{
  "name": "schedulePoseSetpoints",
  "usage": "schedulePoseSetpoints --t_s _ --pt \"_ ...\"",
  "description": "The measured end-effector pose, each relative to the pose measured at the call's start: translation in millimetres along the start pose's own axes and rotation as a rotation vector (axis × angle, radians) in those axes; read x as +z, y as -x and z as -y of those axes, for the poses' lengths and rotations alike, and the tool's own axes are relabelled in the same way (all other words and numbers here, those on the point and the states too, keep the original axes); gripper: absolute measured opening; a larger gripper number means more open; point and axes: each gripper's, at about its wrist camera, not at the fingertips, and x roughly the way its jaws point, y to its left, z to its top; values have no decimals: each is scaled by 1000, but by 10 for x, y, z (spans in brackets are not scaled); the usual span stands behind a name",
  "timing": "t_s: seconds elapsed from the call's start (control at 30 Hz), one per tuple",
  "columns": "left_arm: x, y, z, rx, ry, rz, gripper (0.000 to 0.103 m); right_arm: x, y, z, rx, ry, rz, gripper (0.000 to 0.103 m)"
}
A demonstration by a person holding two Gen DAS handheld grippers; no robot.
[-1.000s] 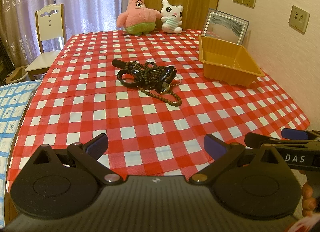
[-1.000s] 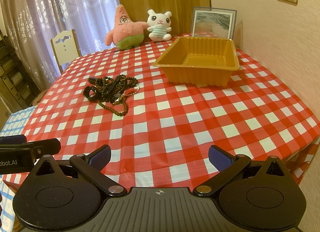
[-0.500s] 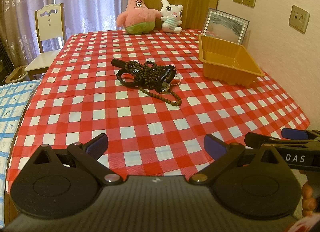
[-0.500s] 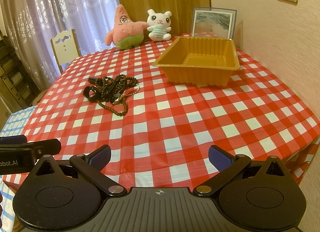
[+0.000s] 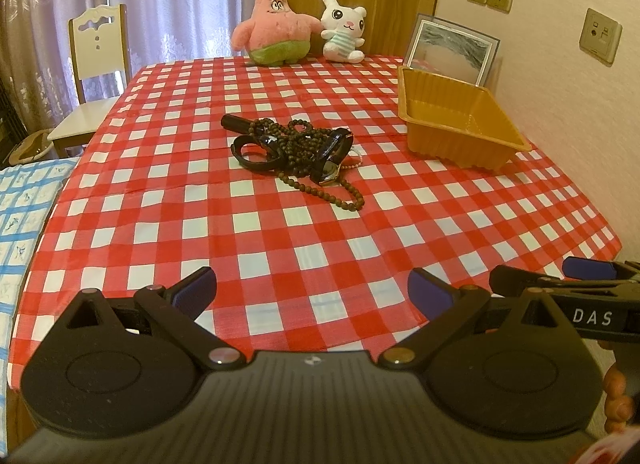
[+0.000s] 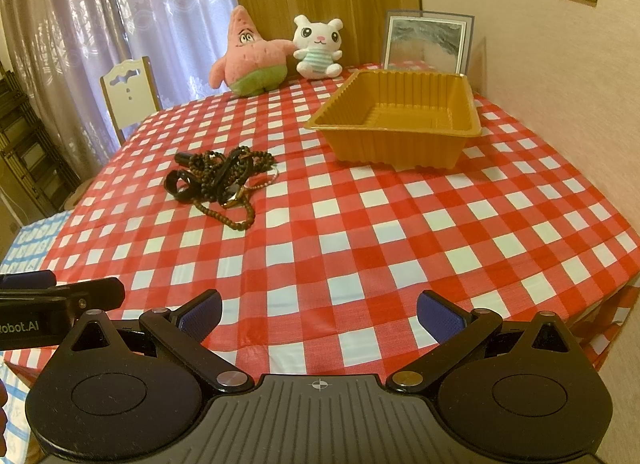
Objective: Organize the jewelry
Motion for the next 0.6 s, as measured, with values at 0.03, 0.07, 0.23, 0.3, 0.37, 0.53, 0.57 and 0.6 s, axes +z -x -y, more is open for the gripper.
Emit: schedulePoseSetpoints --t_s 0.03,0.07,0.23,0.3,0.37,0.53,0.57,0.6 --pt "9 -15 4 -5 1 0 102 12 -18 7 0 -4 -3 103" --pt "-11 -47 -14 -8 3 1 102 11 -30 14 -2 -7 -1 103" --pt "37 -143 -55 -4 -4 17 102 44 -100 168 -1 -50 48 103" --pt "69 -202 -74 -8 -6 29 102 72 -124 271 -11 -73 80 103" --pt "109 -267 -85 -3 -14 41 102 116 -155 379 -35 -96 114 103" --pt "233 -470 -122 -8 -28 73 102 261 -263 648 -64 -150 209 103" --pt "271 -527 -128 -12 -27 79 102 298 -293 692 -73 -161 224 103" --pt "301 -572 -132 -15 -26 83 102 340 -324 732 -81 -172 239 103"
